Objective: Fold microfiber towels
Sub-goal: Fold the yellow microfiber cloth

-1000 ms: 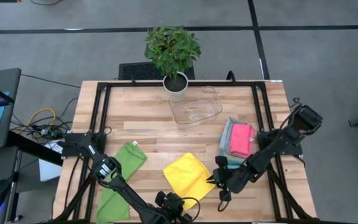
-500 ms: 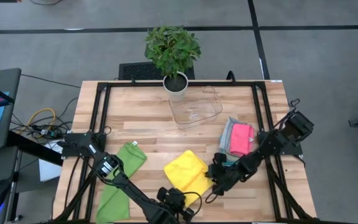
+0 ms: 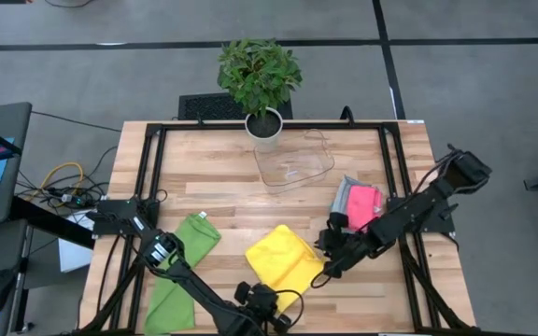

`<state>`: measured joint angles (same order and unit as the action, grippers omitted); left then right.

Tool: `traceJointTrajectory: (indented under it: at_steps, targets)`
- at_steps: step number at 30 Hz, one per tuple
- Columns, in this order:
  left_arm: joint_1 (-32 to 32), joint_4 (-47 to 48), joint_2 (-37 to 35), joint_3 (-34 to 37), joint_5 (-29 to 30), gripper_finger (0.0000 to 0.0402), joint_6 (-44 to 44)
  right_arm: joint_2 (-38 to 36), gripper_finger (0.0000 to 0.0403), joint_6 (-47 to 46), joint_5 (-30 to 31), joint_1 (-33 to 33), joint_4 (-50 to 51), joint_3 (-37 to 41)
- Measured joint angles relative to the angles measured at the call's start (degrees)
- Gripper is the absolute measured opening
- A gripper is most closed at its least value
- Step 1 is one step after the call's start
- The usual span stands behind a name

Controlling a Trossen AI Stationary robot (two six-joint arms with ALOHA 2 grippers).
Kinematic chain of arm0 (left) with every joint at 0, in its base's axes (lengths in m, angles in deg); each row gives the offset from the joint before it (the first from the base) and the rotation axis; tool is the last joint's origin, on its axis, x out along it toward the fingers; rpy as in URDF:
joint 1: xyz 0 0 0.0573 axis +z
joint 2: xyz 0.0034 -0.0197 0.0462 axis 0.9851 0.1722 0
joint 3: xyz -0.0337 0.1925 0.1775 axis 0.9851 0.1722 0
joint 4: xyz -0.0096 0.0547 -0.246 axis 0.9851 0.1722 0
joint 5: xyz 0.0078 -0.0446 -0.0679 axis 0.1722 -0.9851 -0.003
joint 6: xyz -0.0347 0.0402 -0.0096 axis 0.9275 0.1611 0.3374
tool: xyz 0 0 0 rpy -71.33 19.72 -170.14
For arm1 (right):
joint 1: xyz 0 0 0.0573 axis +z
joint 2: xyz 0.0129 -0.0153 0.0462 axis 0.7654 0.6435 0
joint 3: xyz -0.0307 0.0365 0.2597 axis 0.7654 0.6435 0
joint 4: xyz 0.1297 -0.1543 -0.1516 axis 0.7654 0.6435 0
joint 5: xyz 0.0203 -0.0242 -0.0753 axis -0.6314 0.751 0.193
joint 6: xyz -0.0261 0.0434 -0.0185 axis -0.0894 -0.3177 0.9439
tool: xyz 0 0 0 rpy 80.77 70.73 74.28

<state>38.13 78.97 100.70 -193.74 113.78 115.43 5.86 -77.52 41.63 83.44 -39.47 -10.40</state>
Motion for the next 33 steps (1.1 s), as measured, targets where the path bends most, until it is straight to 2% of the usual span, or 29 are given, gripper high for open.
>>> traceJointTrajectory:
  at_steps: [5, 8, 10, 14, 18, 21, 26, 30, 33]
  targets:
    - [-1.2, 6.8, -4.6, -3.7, 8.4, 0.0000, -2.1, -6.7, 0.0067, 8.7, -1.6, 3.8, -1.9, 0.0]
    - [-1.4, 6.8, -6.9, -5.0, 9.2, 0.0000, -10.3, -10.3, 0.0067, 17.4, -7.4, 6.9, -6.5, 0.0]
    - [-1.5, 4.3, -7.3, -5.5, 6.5, 0.0002, -19.4, -11.4, 0.0067, 23.0, -10.4, 9.0, -8.0, -0.1]
    - [-0.8, -5.4, -6.5, -5.2, -3.9, 0.0029, -38.8, -10.4, 0.0077, 31.3, -11.2, 12.2, -5.5, -0.1]
    - [0.4, -11.5, -5.7, -3.5, -8.5, 0.0084, -48.9, -7.4, 0.0112, 34.1, -12.9, 13.1, -4.9, 0.0]
    - [1.6, -11.9, -5.2, -3.0, -8.2, 0.0131, -50.2, -5.0, 0.0151, 34.9, -14.6, 12.6, -6.5, 0.0]
    - [3.9, -13.3, -1.0, -2.9, -14.5, 0.0197, -50.1, 0.2, 0.0206, 35.3, -15.2, 10.7, -7.1, -0.1]
    - [5.2, -13.2, 0.7, -3.0, -18.0, 0.0223, -46.8, 3.9, 0.0214, 36.0, -15.2, 8.8, -7.9, -0.1]
    - [5.6, -11.3, 0.8, -3.0, -17.6, 0.0228, -44.9, 6.5, 0.0207, 37.0, -15.8, 7.0, -8.3, -0.1]
